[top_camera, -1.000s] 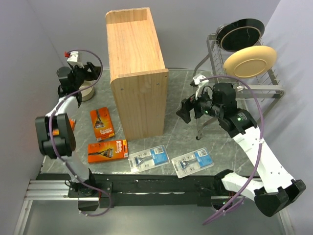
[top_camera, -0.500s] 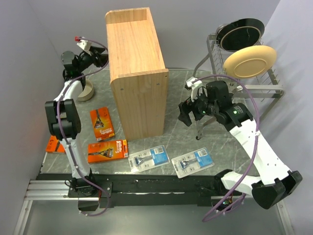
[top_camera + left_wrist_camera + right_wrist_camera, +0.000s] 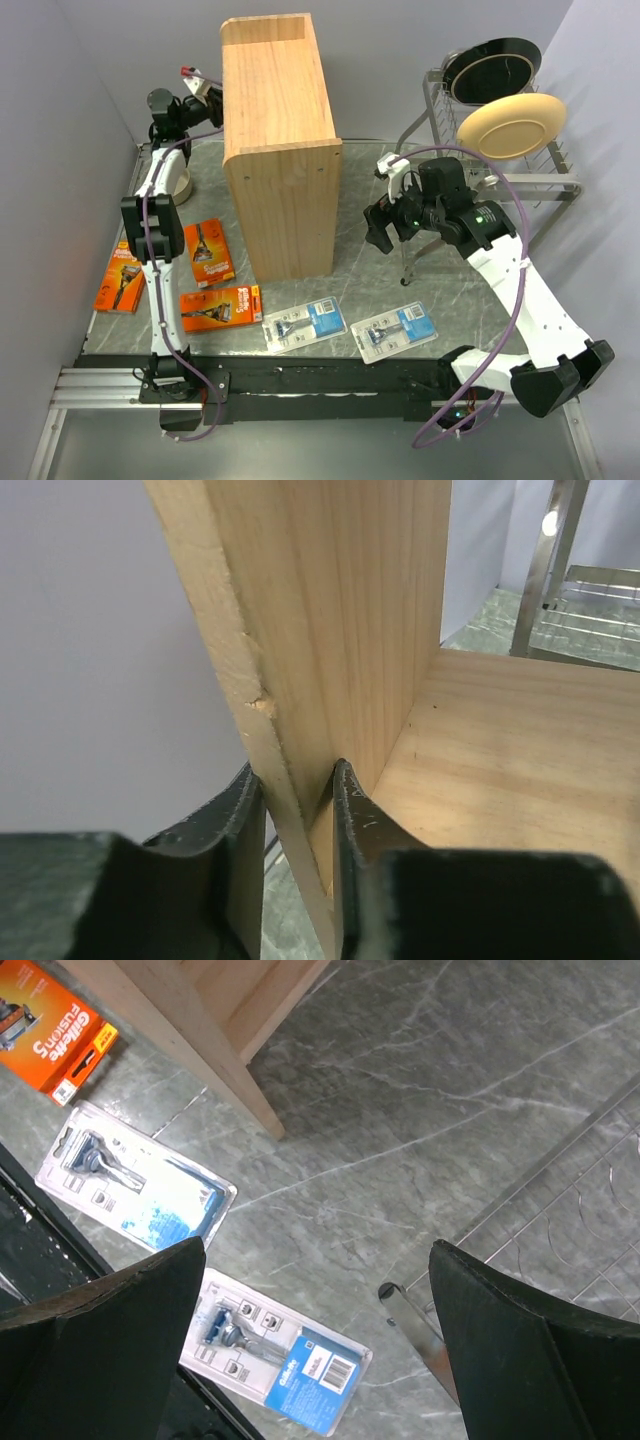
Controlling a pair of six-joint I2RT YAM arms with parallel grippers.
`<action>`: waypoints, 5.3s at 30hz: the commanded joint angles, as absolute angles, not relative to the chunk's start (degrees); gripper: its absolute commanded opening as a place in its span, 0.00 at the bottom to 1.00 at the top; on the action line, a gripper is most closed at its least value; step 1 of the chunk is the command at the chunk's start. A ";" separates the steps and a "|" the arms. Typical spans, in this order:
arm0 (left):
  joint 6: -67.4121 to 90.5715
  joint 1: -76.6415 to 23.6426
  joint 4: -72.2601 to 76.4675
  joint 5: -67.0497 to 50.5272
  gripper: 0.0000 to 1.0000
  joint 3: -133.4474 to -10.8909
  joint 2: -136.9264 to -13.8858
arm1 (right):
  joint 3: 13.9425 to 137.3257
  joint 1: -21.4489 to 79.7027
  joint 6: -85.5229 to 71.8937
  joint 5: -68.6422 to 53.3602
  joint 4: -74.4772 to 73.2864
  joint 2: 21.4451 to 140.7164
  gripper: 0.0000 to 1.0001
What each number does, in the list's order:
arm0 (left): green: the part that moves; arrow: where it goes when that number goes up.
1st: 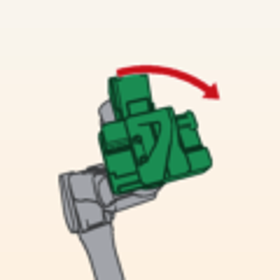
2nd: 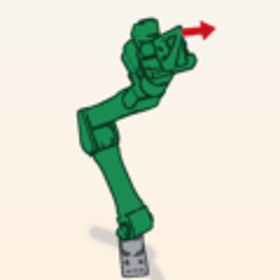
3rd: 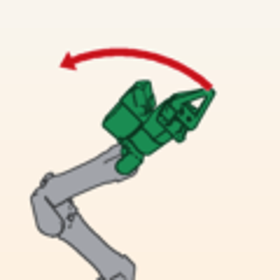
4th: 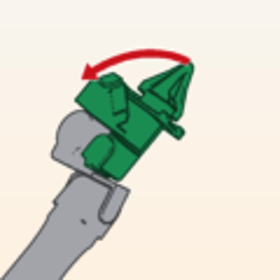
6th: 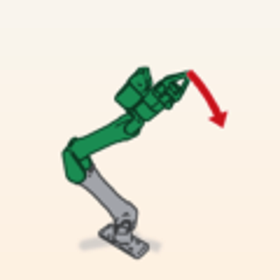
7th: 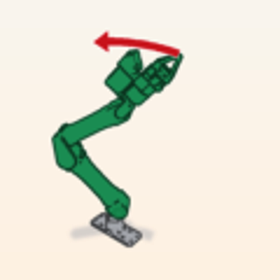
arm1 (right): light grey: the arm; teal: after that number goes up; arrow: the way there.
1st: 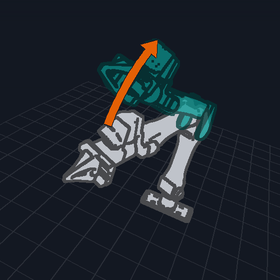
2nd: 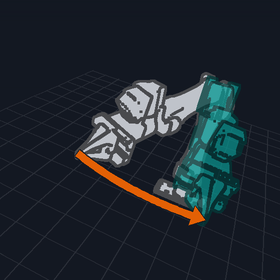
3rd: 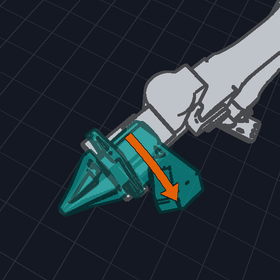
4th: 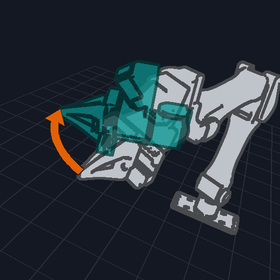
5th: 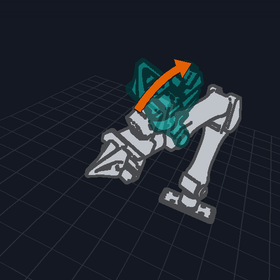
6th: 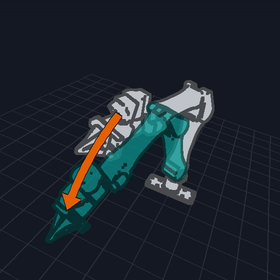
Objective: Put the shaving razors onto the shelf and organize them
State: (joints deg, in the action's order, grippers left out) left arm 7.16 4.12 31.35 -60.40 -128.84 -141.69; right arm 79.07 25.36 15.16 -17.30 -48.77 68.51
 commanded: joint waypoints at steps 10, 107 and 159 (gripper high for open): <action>3.16 7.82 39.28 -68.55 0.01 -111.48 -128.42 | 78.49 25.84 14.85 -20.48 -45.97 68.64 1.00; 24.70 2.46 18.46 -29.09 0.33 -66.26 -82.61 | 95.80 32.70 -8.44 8.00 -16.79 88.77 0.98; -4.92 -54.66 -31.46 -10.73 0.67 -52.21 -80.68 | 59.50 21.36 -2.72 -1.84 -10.28 57.40 1.00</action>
State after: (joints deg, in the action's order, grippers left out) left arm -8.16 -53.04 -34.13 -17.32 -51.53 -78.98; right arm 60.69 21.85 -2.09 -0.99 -14.46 61.58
